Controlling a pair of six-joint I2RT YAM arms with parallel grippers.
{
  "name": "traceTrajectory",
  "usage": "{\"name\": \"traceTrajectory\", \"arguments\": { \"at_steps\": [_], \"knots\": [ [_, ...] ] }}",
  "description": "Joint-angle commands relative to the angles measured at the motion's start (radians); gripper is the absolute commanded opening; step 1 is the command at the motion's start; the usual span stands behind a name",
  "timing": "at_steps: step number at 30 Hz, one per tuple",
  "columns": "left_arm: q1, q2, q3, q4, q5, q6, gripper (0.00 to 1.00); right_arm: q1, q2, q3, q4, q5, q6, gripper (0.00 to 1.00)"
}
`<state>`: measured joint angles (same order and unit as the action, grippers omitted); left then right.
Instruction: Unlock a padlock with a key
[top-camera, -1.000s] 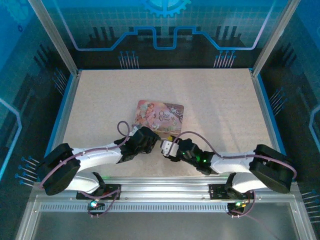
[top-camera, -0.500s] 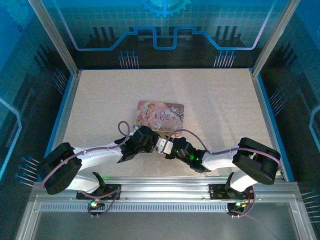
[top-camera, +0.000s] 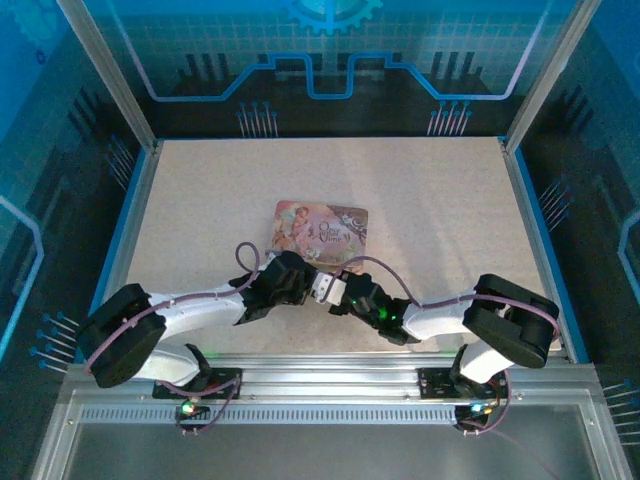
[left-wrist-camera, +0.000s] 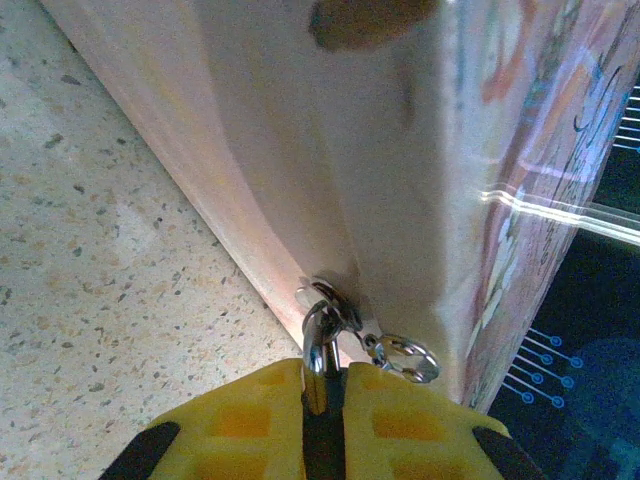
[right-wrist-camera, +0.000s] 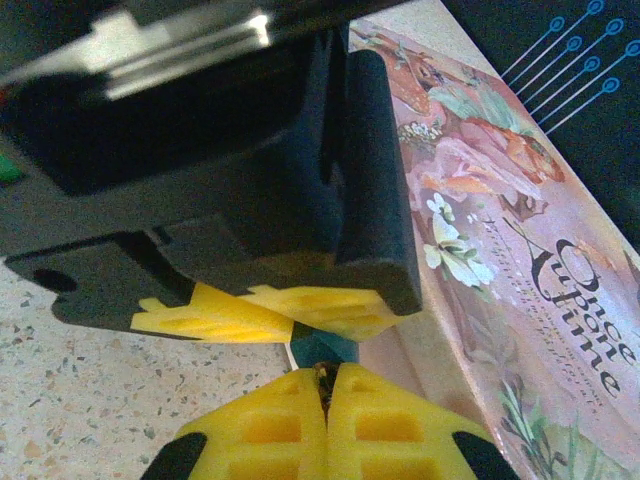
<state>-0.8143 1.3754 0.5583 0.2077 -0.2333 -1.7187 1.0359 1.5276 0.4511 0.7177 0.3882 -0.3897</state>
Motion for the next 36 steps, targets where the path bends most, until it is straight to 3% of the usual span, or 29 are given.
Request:
{"name": "traceTrajectory", "arguments": {
  "at_steps": [1,7,14,16,22,36],
  "knots": [
    [0.004,-0.002,0.002,0.062,0.006,0.001,0.0,0.009,0.005,0.014,0.008,-0.006,0.02,0.0],
    [0.003,0.002,0.002,0.064,0.006,0.001,0.0,-0.001,-0.01,0.02,-0.019,-0.026,0.069,0.0],
    [0.004,0.008,-0.001,0.069,0.006,-0.002,0.0,-0.001,-0.048,-0.019,-0.006,-0.038,0.056,0.26],
    [0.004,0.01,-0.001,0.072,0.006,-0.003,0.0,0.0,-0.061,-0.027,-0.022,-0.038,0.056,0.3],
    [0.003,0.021,0.0,0.078,0.011,-0.005,0.0,0.001,-0.078,-0.051,-0.024,-0.031,0.071,0.3],
    [0.003,0.03,-0.011,0.094,0.021,-0.019,0.0,0.001,-0.022,-0.021,-0.001,-0.028,0.072,0.17]
  ]
}}
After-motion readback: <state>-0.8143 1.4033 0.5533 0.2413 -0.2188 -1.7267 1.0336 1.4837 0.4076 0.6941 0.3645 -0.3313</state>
